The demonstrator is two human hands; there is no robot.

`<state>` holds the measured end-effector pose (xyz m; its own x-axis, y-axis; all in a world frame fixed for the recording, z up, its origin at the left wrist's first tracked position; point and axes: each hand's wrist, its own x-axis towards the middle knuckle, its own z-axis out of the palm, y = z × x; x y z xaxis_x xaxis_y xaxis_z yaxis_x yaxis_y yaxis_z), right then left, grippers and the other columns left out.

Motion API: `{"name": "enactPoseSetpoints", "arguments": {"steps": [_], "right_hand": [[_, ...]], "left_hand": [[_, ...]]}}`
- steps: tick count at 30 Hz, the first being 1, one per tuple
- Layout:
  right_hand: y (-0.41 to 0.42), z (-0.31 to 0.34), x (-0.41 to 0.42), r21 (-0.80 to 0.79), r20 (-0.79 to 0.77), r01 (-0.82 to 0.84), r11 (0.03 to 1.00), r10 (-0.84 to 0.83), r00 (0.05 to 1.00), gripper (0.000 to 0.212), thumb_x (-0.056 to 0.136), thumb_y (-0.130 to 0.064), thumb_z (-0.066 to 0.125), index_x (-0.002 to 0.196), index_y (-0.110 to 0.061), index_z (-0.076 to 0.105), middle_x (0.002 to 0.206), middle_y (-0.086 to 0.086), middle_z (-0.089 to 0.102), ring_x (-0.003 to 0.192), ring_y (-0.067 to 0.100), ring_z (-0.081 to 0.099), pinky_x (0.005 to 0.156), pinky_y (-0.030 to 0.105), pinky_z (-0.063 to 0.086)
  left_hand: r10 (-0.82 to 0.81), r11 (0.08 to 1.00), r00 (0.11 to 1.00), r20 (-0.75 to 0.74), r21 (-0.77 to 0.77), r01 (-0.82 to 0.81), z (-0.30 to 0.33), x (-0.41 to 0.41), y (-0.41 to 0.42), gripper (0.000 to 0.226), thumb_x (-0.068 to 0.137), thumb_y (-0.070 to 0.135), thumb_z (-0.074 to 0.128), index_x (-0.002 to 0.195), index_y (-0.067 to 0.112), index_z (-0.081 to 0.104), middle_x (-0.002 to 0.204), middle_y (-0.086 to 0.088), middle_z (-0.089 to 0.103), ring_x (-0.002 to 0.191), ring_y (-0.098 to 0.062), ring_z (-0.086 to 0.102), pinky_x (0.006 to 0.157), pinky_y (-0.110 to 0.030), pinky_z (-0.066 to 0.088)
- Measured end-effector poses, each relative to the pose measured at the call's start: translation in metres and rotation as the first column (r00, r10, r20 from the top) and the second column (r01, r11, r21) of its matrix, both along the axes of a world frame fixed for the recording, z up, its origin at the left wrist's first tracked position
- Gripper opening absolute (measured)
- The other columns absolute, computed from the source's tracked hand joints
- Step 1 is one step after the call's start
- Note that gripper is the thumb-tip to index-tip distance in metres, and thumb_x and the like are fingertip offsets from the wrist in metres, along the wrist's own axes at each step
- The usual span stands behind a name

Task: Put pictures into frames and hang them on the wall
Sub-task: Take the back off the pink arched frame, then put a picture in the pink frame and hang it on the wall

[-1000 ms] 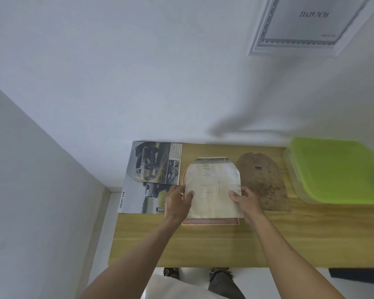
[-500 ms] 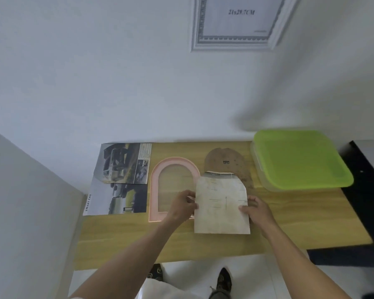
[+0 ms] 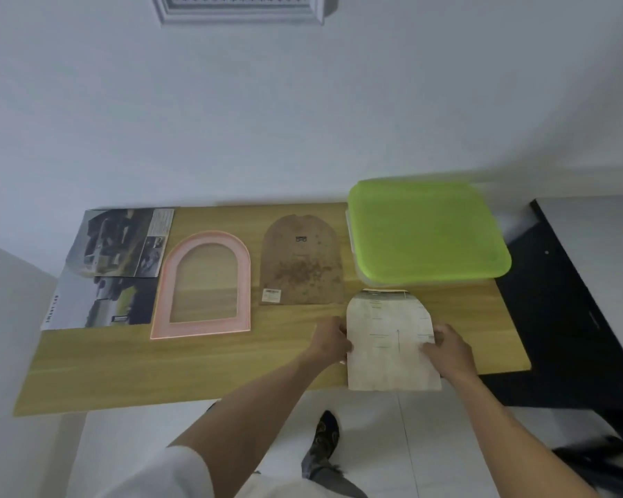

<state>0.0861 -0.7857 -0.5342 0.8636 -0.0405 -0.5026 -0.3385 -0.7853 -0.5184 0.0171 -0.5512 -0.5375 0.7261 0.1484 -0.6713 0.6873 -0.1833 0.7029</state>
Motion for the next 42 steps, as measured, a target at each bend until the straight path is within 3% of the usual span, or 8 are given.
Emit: {"name": "enactPoseSetpoints", "arguments": {"steps": [3,5,9,14,21,28,33,42], "right_hand": [[-0.011,-0.005,0.010,-0.114,0.050,-0.041,0.993,0.047,0.998,0.037,0.090,-0.017,0.060,0.127,-0.016,0.056,0.105,0.001,0.061,0.087,0.022,0.058,0.064,0.029,0.046],[-0.011,-0.006,0.013,-0.256,0.064,-0.073,0.964,0.092,0.994,0.048,0.091,-0.022,0.060,0.137,-0.015,0.048,0.122,0.011,0.054,0.105,0.030,0.056,0.078,0.036,0.049],[-0.006,-0.005,0.006,-0.362,0.208,-0.162,0.918,0.250,0.946,0.053,0.090,-0.029,0.061,0.139,-0.015,0.045,0.134,0.018,0.045,0.120,0.035,0.046,0.091,0.043,0.048],[-0.008,-0.015,0.002,-0.430,0.182,-0.365,0.826,0.475,0.861,0.045,0.088,-0.037,0.056,0.131,-0.024,0.053,0.134,0.012,0.045,0.120,0.031,0.046,0.088,0.040,0.047],[-0.010,-0.017,0.003,-0.447,0.218,-0.348,0.824,0.478,0.851,0.045,0.085,-0.038,0.060,0.126,-0.022,0.057,0.130,0.014,0.047,0.116,0.032,0.049,0.086,0.040,0.048],[0.016,-0.013,0.005,-0.391,0.447,-0.353,0.850,0.511,0.734,0.035,0.081,-0.032,0.072,0.112,-0.015,0.066,0.115,0.012,0.059,0.102,0.034,0.059,0.080,0.043,0.052],[0.082,-0.001,0.001,-0.310,0.542,-0.464,0.830,0.555,0.631,0.035,0.076,-0.027,0.080,0.106,-0.014,0.069,0.103,0.008,0.062,0.090,0.032,0.064,0.066,0.038,0.054],[0.255,0.025,-0.026,-0.208,0.524,-0.651,0.730,0.646,0.555,0.036,0.086,-0.039,0.069,0.118,-0.023,0.065,0.111,0.004,0.065,0.094,0.025,0.065,0.068,0.035,0.056]], "left_hand": [[-0.031,0.998,1.000,0.005,0.050,0.030,-0.006,0.011,-0.020,0.018,0.077,-0.011,0.059,0.089,0.002,0.060,0.091,-0.020,0.069,0.077,-0.036,0.071,0.067,-0.051,0.060],[-0.128,0.962,0.991,0.033,0.248,0.116,-0.003,0.013,-0.028,0.025,0.077,0.000,0.064,0.101,0.003,0.057,0.099,-0.015,0.066,0.085,-0.035,0.067,0.066,-0.045,0.058],[-0.501,0.641,0.865,0.039,0.688,0.340,0.001,0.007,-0.038,0.056,0.084,0.028,0.069,0.131,0.009,0.043,0.128,-0.010,0.045,0.112,-0.031,0.050,0.079,-0.040,0.048],[-0.725,0.449,0.688,-0.021,0.743,0.496,-0.011,0.006,-0.041,0.061,0.089,0.036,0.063,0.139,0.006,0.044,0.152,-0.012,0.029,0.138,-0.031,0.028,0.110,-0.041,0.033],[-0.725,0.468,0.689,0.002,0.735,0.490,-0.014,0.008,-0.040,0.062,0.090,0.036,0.063,0.141,0.007,0.042,0.155,-0.011,0.025,0.140,-0.032,0.026,0.110,-0.042,0.033],[-0.620,0.621,0.760,0.195,0.714,0.323,0.000,0.001,-0.002,0.057,0.092,0.036,0.061,0.141,0.012,0.045,0.148,-0.013,0.039,0.129,-0.033,0.045,0.102,-0.043,0.042],[-0.471,0.684,0.838,0.276,0.714,0.150,0.009,-0.015,0.062,0.049,0.093,0.035,0.060,0.134,0.011,0.053,0.133,-0.009,0.051,0.111,-0.032,0.058,0.086,-0.042,0.051],[-0.158,0.707,0.918,0.364,0.691,-0.153,0.023,-0.068,0.220,0.039,0.091,0.026,0.064,0.124,0.005,0.061,0.117,-0.015,0.060,0.105,-0.034,0.058,0.086,-0.045,0.050]]}}
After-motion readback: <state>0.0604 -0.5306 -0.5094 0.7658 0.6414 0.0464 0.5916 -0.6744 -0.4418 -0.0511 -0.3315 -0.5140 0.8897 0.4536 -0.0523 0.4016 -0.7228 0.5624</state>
